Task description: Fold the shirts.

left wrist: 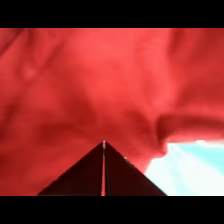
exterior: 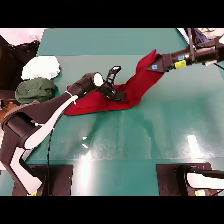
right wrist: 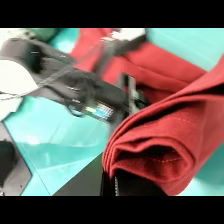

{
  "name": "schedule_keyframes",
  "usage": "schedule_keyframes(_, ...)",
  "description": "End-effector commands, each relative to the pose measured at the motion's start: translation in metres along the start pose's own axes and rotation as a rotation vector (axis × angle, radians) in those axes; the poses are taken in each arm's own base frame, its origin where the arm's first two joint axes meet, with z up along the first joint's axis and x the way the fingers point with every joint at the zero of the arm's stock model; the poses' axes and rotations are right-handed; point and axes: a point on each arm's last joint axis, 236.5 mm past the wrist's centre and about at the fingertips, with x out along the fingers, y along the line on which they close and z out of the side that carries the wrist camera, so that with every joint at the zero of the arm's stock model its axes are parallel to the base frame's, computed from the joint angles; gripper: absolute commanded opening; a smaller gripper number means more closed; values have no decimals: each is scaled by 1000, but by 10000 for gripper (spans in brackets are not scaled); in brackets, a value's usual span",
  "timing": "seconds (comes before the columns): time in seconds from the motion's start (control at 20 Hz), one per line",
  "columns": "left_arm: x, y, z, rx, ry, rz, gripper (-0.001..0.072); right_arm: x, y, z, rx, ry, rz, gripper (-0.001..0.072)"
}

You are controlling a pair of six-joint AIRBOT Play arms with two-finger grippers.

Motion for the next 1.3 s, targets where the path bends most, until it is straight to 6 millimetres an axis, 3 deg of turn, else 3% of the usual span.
schedule_keyframes(0.0,-34,11,14,1,-5,12,22,20,36,17,-65,8,41,12)
schedule_keyframes(0.15,-102,23,51,28,-132,39,22,49,58,22,-97,44,85,12)
schedule_keyframes(0.3,-188,58,71,38,-244,148,22,88,79,23,-138,80,131,12)
schedule_keyframes(0.5,-297,101,65,24,-340,321,23,146,100,25,-166,70,168,12)
schedule_keyframes(0.65,-356,119,48,13,-371,434,23,189,103,15,-150,83,178,12)
schedule_keyframes(0.75,-381,126,37,2,-380,485,24,213,99,5,-136,105,179,12)
schedule_keyframes(0.85,-395,127,30,-9,-391,500,23,234,93,7,-120,75,166,13)
schedule_keyframes(1.0,-394,126,19,-18,-347,501,24,262,91,11,-107,21,148,13)
schedule_keyframes(1.2,-391,126,12,-26,-316,495,24,305,105,8,-113,-49,141,19)
schedule_keyframes(1.25,-390,125,11,-28,-309,491,24,316,115,0,-148,-51,158,120)
